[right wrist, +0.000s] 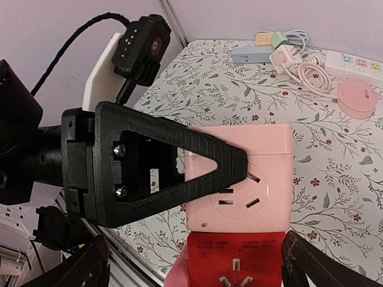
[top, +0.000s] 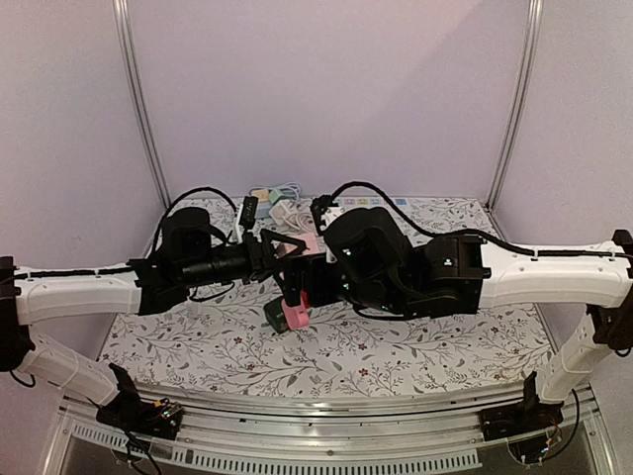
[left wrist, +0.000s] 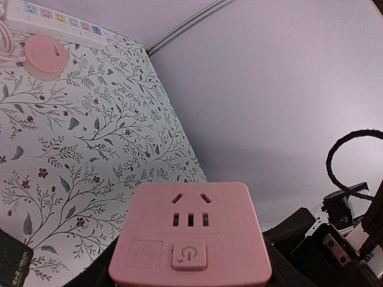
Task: Pull the plug off the socket
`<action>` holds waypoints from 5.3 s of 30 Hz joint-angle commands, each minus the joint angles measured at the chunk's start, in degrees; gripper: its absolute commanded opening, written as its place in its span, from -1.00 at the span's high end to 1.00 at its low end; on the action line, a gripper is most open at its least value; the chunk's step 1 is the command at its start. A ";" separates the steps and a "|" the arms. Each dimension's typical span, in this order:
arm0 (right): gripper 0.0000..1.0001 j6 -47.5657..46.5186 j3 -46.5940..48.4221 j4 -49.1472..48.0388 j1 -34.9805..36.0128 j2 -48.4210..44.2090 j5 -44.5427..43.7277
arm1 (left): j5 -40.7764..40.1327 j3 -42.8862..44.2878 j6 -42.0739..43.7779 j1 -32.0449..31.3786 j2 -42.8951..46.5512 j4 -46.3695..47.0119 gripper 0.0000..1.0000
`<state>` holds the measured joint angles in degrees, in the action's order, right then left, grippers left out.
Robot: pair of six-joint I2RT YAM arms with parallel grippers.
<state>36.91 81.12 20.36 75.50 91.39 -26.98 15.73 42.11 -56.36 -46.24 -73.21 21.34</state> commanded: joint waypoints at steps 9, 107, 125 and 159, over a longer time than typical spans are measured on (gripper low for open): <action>-0.94 -3.96 0.88 1.78 0.69 4.67 2.12 | 2.07 3.24 -1.76 0.09 -0.35 5.50 0.98; 0.10 -23.20 -7.54 -12.10 3.05 8.52 0.93 | 6.47 7.76 3.29 9.24 2.47 -19.33 1.00; 0.01 -3.81 0.75 -12.48 1.22 10.85 -3.05 | -11.06 -2.11 2.51 9.68 19.34 -21.17 1.00; 0.02 -18.42 -1.63 -13.65 6.35 11.86 -12.75 | -7.48 -1.55 3.91 10.29 18.07 -22.34 1.00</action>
<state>17.74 80.36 3.88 80.66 104.33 -33.91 16.97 42.76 -52.53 -39.03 -55.61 -2.57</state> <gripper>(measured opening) 0.789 0.613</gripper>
